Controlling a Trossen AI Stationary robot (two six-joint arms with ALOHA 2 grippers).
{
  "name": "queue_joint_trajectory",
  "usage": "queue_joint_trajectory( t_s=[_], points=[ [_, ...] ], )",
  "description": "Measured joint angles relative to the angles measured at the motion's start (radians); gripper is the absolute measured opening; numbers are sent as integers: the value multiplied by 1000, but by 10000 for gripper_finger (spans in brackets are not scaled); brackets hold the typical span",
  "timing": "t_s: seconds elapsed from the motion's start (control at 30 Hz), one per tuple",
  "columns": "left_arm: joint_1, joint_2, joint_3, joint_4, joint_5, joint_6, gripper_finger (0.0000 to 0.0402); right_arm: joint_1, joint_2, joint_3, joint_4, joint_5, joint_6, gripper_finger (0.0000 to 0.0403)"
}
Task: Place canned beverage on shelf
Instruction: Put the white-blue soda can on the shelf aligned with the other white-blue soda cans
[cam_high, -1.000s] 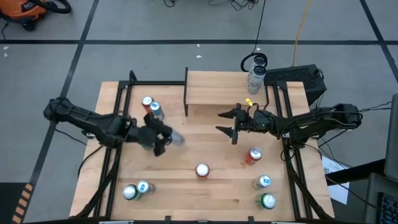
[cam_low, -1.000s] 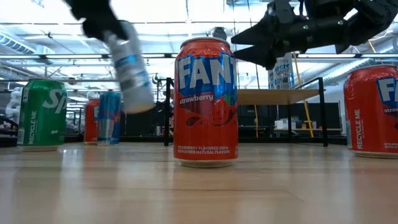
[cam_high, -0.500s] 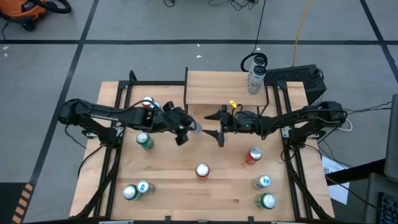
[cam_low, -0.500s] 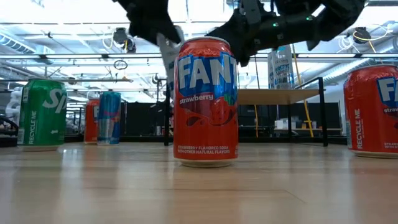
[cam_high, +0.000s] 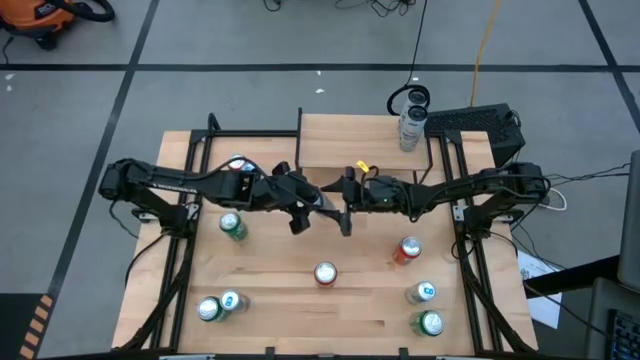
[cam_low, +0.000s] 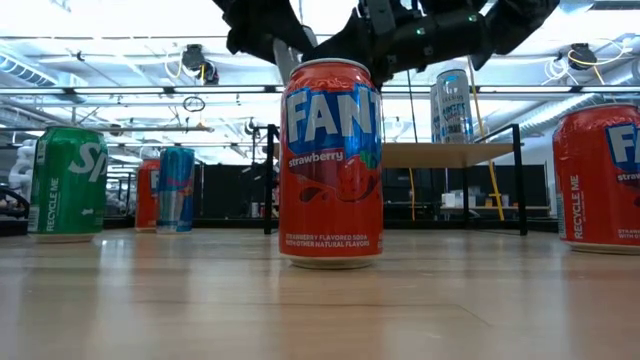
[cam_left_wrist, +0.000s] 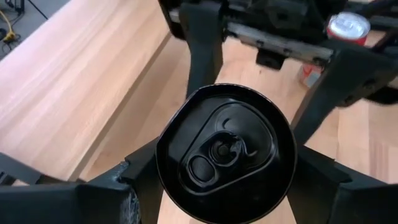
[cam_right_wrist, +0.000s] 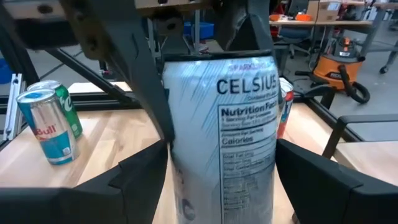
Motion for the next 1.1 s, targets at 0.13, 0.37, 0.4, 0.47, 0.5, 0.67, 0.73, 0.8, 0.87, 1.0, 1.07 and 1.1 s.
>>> queue_joint_trajectory(
  t_s=[0.13,0.37,0.4,0.47,0.5,0.67,0.73,0.8,0.87,1.0,1.07,1.1],
  points=[
    [5,5,0,21,7,18,251,0,0,16,-44,0,-4,280],
    [14,5,-2,38,16,26,251,0,-1,16,-53,0,-2,245],
    [13,5,-2,41,16,28,251,0,-2,16,-53,1,-2,238],
    [13,5,-2,42,15,28,251,0,-2,16,-53,0,-1,228],
    [13,5,-2,42,15,28,251,0,-2,16,-55,0,0,225],
    [13,3,-2,44,14,61,253,0,-2,16,-56,2,6,232],
    [13,-8,-2,43,9,65,262,-4,-1,17,-53,-1,12,232],
    [11,-18,-2,46,-8,72,279,-9,-2,17,-59,-6,16,230],
    [11,-38,-2,43,-35,81,303,-16,-8,10,-71,-5,31,228],
    [14,-79,4,46,-59,106,351,-39,-32,-34,-125,-8,36,230],
    [9,-90,3,41,-56,106,369,-55,-74,-55,-84,-12,46,230],
    [6,-101,2,29,-58,106,376,-65,-103,-68,-66,-12,50,229]
  ],
)
